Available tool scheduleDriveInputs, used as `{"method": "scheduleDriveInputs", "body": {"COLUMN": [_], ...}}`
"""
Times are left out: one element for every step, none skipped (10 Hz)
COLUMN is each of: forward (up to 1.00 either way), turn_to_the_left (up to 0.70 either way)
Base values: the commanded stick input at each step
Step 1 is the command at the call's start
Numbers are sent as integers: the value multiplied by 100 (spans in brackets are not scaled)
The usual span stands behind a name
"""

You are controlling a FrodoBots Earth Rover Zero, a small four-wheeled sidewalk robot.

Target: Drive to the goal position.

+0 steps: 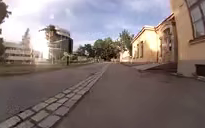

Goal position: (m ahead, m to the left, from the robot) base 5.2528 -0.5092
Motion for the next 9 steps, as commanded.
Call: {"method": "scheduleDriveInputs", "body": {"forward": [45,45,45,45,45,45,45,45,45], "turn_to_the_left": [0,0,0,0,0,0,0,0,0]}}
